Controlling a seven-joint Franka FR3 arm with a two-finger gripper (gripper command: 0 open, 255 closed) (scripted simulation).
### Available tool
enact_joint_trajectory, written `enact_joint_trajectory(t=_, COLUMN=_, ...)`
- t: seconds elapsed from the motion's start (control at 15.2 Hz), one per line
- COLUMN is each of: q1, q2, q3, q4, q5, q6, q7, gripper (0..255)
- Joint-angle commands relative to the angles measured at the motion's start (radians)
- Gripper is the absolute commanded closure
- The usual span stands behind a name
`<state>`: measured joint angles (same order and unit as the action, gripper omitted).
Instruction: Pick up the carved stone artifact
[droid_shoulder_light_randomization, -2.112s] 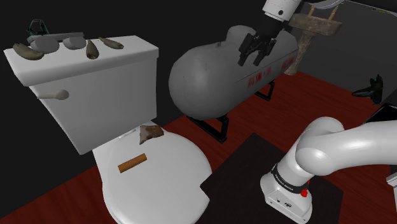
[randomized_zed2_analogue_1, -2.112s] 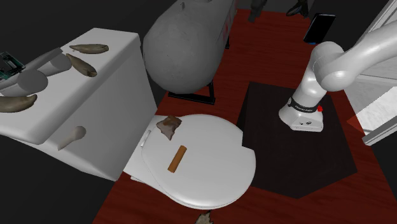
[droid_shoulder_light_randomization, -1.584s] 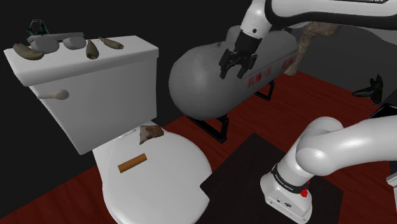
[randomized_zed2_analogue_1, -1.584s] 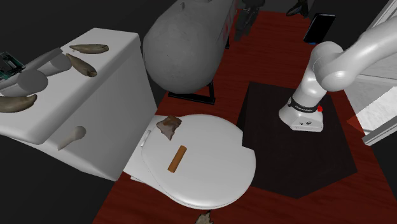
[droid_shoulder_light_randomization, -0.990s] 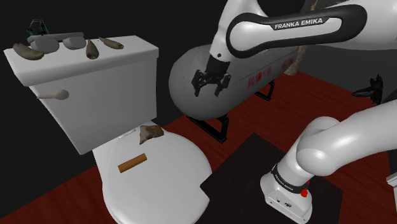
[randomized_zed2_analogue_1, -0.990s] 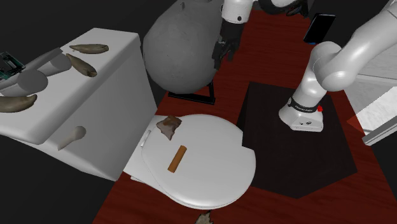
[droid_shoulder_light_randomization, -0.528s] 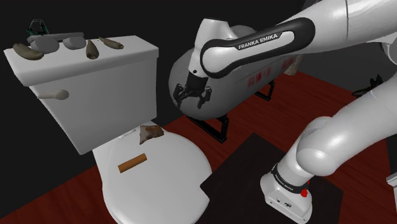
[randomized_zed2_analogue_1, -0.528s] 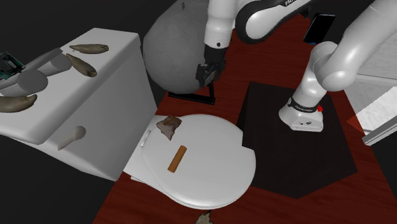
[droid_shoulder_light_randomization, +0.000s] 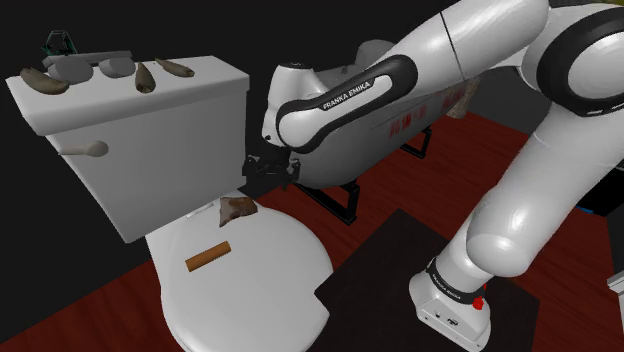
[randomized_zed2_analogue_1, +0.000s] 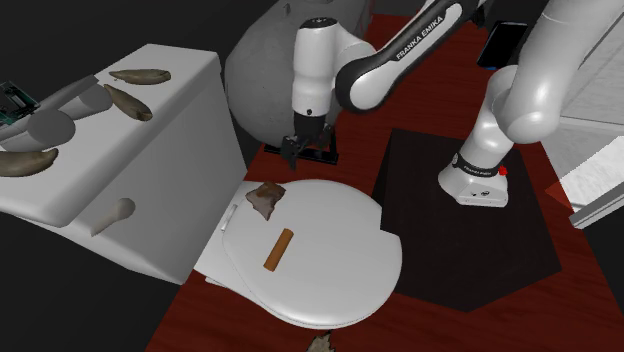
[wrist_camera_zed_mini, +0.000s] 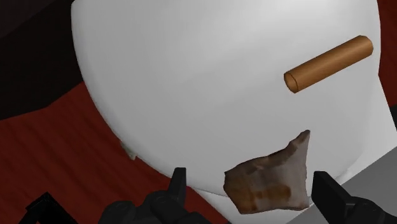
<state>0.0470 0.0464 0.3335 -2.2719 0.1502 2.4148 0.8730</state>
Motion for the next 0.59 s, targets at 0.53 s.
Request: enact_joint_trajectory(t=0.53, q1=0.096, q2=0.409, q3=-0.039, q4=0.287, q5=-0.127, q6=0.103, q7=0.244, gripper=0)
